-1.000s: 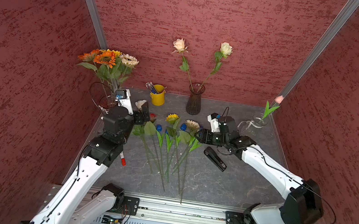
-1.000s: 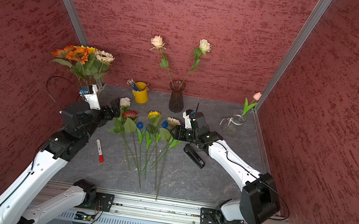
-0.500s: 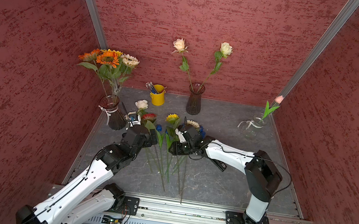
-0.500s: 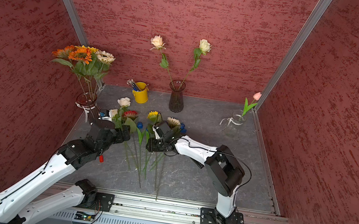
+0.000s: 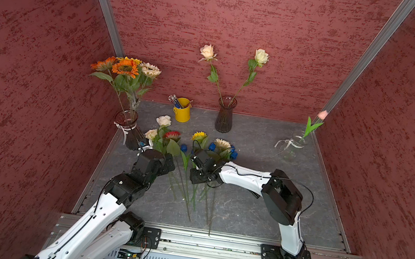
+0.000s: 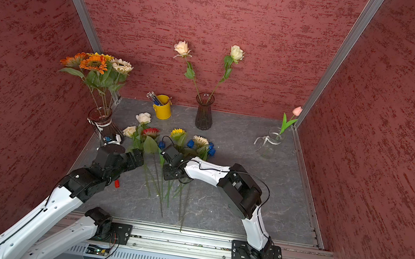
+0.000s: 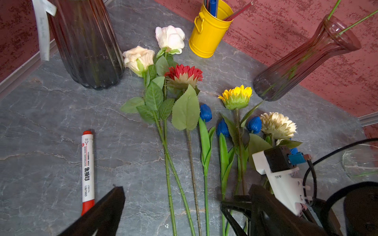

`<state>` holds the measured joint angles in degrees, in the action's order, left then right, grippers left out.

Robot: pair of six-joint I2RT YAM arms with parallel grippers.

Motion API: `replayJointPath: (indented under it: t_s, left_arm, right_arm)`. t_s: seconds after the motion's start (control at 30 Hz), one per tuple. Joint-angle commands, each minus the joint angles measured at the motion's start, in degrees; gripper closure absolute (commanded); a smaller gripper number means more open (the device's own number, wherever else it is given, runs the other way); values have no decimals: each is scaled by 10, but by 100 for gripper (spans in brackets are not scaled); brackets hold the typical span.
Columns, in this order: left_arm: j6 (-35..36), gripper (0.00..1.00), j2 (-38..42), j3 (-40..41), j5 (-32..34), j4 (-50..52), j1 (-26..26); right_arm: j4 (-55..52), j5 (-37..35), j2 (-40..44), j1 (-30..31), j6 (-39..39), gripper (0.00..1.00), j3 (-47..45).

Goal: Arrange the flowers in different vases according to their variety
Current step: Pick up the flower at the center of the board.

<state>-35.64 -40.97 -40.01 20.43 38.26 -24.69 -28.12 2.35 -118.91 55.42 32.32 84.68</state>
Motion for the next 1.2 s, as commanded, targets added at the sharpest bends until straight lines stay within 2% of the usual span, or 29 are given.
replayJointPath:
  t_s: [0.0,0.27,0.7,0.9,1.1,1.17]
  left_arm:
    - [-4,0,2,6,2,2,3]
    - [1,0,-1,15,4,-13,4]
    - [7,0,-4,27,-3,-23,13]
    - [11,0,-4,26,-13,-16,23]
    - [10,0,4,28,-14,-6,29]
    - [10,0,6,29,-15,-6,30]
  right_arm:
    - [-21,-28,-15,4,-4,57,18]
    - [-24,-22,-26,13,-14,61,29]
    - [-107,-47,-80,25,-24,67,96]
    - [-160,-53,-115,32,-24,79,137]
    - [-178,-59,-120,36,-25,99,148]
    - [-177,-55,-114,35,-24,100,148]
